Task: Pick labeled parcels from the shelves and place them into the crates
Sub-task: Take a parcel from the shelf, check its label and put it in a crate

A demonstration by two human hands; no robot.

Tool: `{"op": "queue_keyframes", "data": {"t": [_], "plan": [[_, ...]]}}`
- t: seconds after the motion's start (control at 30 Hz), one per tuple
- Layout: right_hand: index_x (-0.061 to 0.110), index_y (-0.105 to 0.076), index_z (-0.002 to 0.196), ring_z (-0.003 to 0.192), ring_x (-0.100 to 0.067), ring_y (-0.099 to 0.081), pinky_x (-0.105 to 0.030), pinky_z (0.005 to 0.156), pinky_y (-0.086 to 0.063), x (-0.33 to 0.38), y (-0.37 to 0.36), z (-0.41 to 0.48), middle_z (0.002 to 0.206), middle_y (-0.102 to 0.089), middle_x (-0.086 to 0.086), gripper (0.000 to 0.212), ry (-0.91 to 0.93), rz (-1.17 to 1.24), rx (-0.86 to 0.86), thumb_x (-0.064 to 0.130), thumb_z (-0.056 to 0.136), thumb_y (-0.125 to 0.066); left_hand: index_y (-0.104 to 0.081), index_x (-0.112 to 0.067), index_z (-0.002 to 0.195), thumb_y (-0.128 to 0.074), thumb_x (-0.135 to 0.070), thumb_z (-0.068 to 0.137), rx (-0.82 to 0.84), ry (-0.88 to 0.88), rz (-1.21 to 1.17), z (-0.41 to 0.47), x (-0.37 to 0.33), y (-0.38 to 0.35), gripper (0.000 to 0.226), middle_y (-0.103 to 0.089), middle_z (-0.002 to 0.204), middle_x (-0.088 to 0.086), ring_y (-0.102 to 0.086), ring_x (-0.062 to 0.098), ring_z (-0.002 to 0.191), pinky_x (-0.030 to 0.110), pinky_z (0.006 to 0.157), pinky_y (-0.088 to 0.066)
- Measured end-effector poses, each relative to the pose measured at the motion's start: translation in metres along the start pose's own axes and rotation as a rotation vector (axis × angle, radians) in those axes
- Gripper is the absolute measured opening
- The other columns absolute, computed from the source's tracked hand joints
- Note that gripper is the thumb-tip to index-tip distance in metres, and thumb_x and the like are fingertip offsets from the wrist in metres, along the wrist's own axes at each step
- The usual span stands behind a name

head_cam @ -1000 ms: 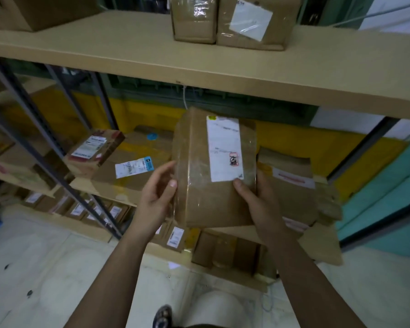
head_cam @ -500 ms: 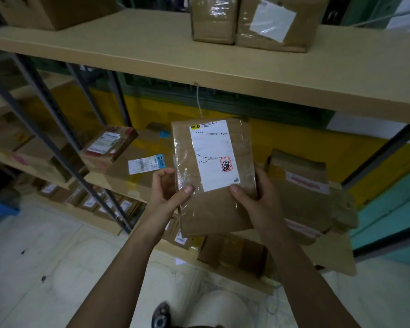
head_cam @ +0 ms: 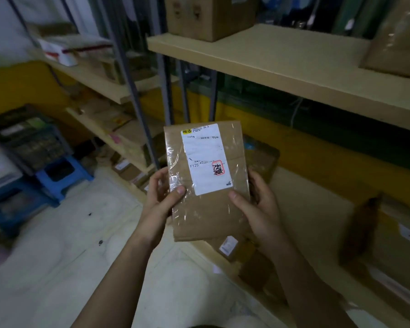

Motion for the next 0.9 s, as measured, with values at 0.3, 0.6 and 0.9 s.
{"op": "queue_keyframes", "data": {"t": [0.3,0.6,0.9], "plan": [[0.041,-0.054,0.133,0.104,0.013,-0.063,-0.008,0.073,-0.052,0.012,-0.216,0.053,0.111,-0.068,0.035,0.056,0.027,0.025,0.269,0.012,0.09,-0.074,-0.047,-0.033,0.137,-0.082,-0.045,0.065,-0.264,-0.088,-0.01,0.004,-0.064,0.203,0.082,-0.068,0.129,0.008,-0.069,0.033,0.113,0.046,0.085,-0.058],[0.033,-0.059,0.13,0.117,-0.006,-0.065,-0.02,0.081,-0.056,-0.003,-0.427,0.069,0.125,-0.07,0.013,0.05,0.03,0.125,0.588,0.007,0.09,-0.074,-0.047,-0.032,0.138,-0.08,-0.047,0.067,-0.662,-0.186,-0.045,-0.035,-0.103,0.389,0.08,-0.07,0.125,0.008,-0.071,0.031,0.108,0.047,0.084,-0.058],[0.038,-0.053,0.14,0.116,-0.011,-0.066,-0.04,0.094,-0.055,-0.04,-0.568,0.138,0.127,-0.069,0.012,0.05,-0.03,0.112,0.792,0.018,0.096,-0.068,-0.05,-0.029,0.135,-0.08,-0.048,0.067,-0.868,-0.185,-0.062,0.018,-0.111,0.494,0.077,-0.074,0.117,0.002,-0.072,0.028,0.106,0.048,0.086,-0.06]]}}
Point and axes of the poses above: each hand's wrist, its own z-axis towards the middle knuckle, its own y-axis out of the back of the hand, x = y × z, the point moved 7 cm from there along z, towards the middle knuckle
